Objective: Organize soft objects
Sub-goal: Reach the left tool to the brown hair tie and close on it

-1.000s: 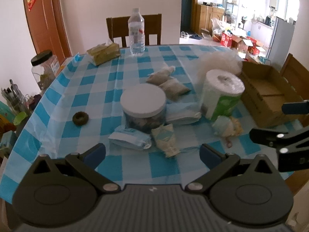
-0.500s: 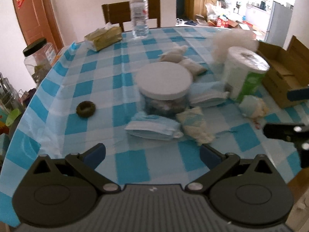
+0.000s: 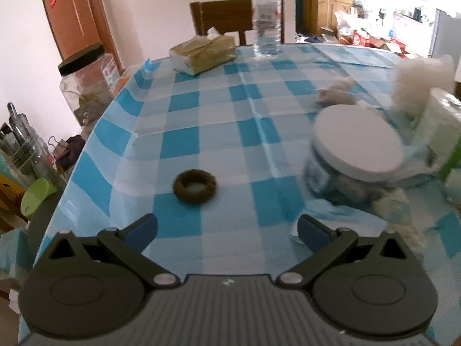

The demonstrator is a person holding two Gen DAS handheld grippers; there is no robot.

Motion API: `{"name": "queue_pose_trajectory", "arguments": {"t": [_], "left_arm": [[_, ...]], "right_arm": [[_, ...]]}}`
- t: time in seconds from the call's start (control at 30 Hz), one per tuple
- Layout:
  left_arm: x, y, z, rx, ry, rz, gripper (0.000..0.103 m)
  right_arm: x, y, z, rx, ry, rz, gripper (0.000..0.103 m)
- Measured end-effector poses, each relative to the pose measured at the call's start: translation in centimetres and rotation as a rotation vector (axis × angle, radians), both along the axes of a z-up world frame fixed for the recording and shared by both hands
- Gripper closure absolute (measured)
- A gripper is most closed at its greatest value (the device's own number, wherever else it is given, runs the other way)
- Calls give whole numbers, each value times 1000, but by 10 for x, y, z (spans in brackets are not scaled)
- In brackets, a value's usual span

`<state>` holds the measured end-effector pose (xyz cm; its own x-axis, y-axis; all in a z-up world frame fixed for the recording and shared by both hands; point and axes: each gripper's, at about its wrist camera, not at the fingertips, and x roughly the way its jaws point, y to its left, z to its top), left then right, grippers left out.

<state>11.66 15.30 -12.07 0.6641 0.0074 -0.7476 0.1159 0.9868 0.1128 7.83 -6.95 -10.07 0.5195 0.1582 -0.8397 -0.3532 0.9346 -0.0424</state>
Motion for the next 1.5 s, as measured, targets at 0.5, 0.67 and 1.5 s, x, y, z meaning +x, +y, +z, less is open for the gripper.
{"name": "queue_pose_trajectory", "arguments": {"t": [0.5, 0.67, 1.5], "left_arm": [[59, 28, -32, -14, 29, 11, 20], [69, 32, -40, -25, 28, 27, 22], [70, 36, -37, -135, 40, 51, 61]], "right_arm": [[13, 40, -16, -7, 78, 175, 0], [13, 40, -16, -13, 85, 171, 0], [28, 60, -25, -24, 69, 284, 22]]}}
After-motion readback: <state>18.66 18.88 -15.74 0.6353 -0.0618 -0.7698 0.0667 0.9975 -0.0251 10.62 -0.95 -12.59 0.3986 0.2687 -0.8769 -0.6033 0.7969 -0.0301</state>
